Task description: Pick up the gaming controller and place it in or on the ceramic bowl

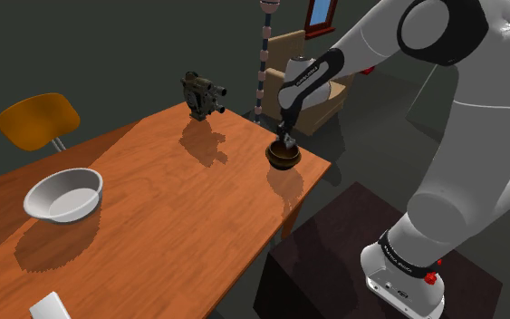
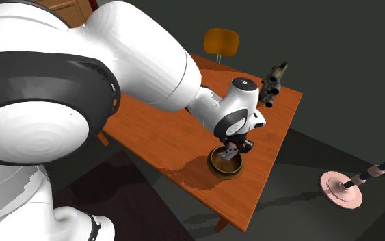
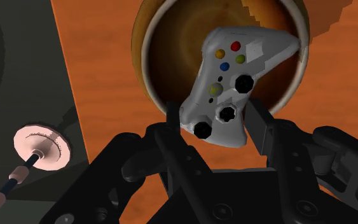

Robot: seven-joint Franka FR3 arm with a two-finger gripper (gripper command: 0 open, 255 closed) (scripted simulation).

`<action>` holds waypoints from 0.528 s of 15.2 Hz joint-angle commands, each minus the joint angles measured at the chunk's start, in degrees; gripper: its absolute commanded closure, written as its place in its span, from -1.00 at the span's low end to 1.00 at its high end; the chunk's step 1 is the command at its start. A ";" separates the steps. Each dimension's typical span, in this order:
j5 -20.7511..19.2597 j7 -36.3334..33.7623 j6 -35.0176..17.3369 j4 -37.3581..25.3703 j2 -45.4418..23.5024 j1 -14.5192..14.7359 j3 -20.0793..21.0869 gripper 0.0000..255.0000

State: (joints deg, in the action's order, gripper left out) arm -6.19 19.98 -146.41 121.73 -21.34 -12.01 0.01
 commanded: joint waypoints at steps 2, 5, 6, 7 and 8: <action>-0.23 -0.25 -2.00 0.09 -1.88 0.06 -0.13 1.00; -0.46 -0.52 -3.87 -0.05 -3.90 0.15 -0.28 1.00; -0.46 -0.52 -3.88 -0.04 -3.89 0.15 -0.28 1.00; -0.46 -0.52 -3.87 -0.05 -3.90 0.15 -0.28 1.00; -0.46 -0.52 -3.87 -0.05 -3.90 0.15 -0.28 1.00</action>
State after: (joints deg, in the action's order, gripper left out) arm -6.64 19.46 -150.23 121.74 -25.14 -11.85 -0.27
